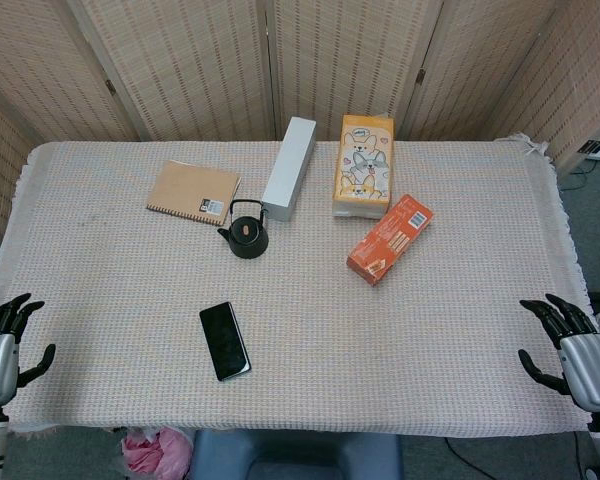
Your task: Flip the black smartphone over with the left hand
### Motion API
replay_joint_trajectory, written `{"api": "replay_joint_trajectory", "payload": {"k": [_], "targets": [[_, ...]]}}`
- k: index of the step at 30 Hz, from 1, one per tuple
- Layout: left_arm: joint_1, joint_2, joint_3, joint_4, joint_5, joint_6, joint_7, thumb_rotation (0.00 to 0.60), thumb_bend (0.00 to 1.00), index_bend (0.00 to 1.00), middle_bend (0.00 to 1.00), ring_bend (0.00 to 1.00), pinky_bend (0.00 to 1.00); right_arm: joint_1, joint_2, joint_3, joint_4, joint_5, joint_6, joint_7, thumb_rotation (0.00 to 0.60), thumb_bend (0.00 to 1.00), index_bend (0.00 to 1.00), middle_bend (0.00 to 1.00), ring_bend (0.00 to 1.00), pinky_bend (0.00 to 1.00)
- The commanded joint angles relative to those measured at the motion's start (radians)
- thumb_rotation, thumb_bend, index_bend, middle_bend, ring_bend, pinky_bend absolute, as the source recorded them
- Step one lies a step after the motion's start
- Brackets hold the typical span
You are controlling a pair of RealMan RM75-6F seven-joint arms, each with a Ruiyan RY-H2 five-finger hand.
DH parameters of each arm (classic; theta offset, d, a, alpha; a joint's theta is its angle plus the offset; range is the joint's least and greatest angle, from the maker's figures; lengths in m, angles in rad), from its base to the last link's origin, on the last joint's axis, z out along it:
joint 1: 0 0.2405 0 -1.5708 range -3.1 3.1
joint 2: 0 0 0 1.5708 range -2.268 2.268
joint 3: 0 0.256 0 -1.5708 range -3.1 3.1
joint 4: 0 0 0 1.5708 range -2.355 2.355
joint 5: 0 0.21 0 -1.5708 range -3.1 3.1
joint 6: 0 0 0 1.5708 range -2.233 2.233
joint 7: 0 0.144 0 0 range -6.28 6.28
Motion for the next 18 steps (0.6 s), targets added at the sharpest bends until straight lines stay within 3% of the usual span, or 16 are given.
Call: {"api": "replay_joint_trajectory", "payload": {"k": [1,9,18], "targets": [[0.013,0.002,0.009,0.005,0.041,0.007,0.000,0.600,0.36,0.23,0.16,0.17,0.19,-0.006,-0.004,-0.003,0.003,0.000,0.008,0.002,0.600,0.30,0.19,0.22,0.12,0.18],[0.019,0.003,0.007,0.014,0.097,-0.001,0.003,0.600,0.36,0.23,0.16,0.17,0.19,-0.017,-0.007,-0.008,0.012,-0.010,0.030,0.008,0.600,0.30,0.19,0.22,0.12,0.18],[-0.100,0.034,0.054,0.117,0.377,-0.083,-0.114,0.600,0.36,0.26,0.16,0.16,0.19,-0.007,0.006,-0.006,-0.001,-0.026,0.033,-0.005,0.600,0.30,0.19,0.23,0.12,0.18]]}}
